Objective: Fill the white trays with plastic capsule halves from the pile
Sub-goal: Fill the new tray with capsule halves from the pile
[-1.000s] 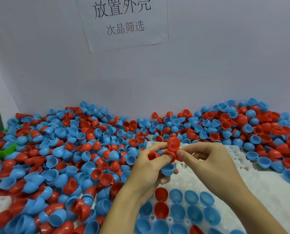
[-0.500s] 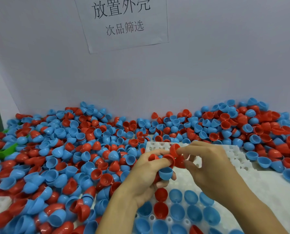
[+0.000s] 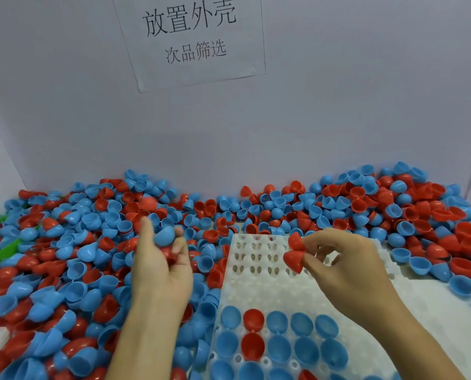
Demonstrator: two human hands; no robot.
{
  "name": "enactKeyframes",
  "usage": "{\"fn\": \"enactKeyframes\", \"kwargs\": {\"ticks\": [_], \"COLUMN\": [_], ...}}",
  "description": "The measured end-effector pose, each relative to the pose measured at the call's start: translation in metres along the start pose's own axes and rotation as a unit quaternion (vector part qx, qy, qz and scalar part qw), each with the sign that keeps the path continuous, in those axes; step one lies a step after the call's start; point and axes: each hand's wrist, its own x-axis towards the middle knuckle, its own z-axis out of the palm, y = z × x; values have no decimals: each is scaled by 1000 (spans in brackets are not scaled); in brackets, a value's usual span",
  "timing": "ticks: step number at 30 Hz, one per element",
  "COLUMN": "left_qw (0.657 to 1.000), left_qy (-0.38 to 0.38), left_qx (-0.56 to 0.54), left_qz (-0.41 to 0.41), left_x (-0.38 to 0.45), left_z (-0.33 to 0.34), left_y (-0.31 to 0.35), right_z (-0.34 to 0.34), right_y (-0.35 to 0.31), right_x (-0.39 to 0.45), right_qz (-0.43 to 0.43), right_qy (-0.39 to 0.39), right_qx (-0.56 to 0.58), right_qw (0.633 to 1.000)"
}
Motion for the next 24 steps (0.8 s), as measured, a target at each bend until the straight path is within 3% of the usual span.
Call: {"fn": "enactKeyframes", "kwargs": {"ticks": [2,4,7,10,14,18,21,24], "left_qw": [1000,995,965,939,920,909,900,892], "left_qy": [7,-36,-126,-156,-164,-183,-204,-227], "left_qx": [11,89,211,294,344,362,371,375], "left_qz": [0,-40,-86,-88,-88,-98,-103,-115], "left_x": [-1,-6,-13,-11,-12,-15,-17,-21], "left_z": [-2,-4,-2,-4,-5,-5,-4,-2], "left_y": [-2,-13,-27,-35,-40,-43,-47,-52], "right_z": [-1,-4,-18,-40,-64,-72,-64,-54], "right_y": [-1,-1,2,5,1,-11,-20,-24], "right_x": [0,0,2,4,0,-4,-7,-9], "right_qz": [5,16,45,93,160,218,239,233], "right_qy": [3,-8,-51,-118,-259,-365,-413,-411], "right_qx": [2,-2,-31,-104,-210,-241,-275,-293], "right_qw": [1000,1000,997,983,929,872,835,832]}}
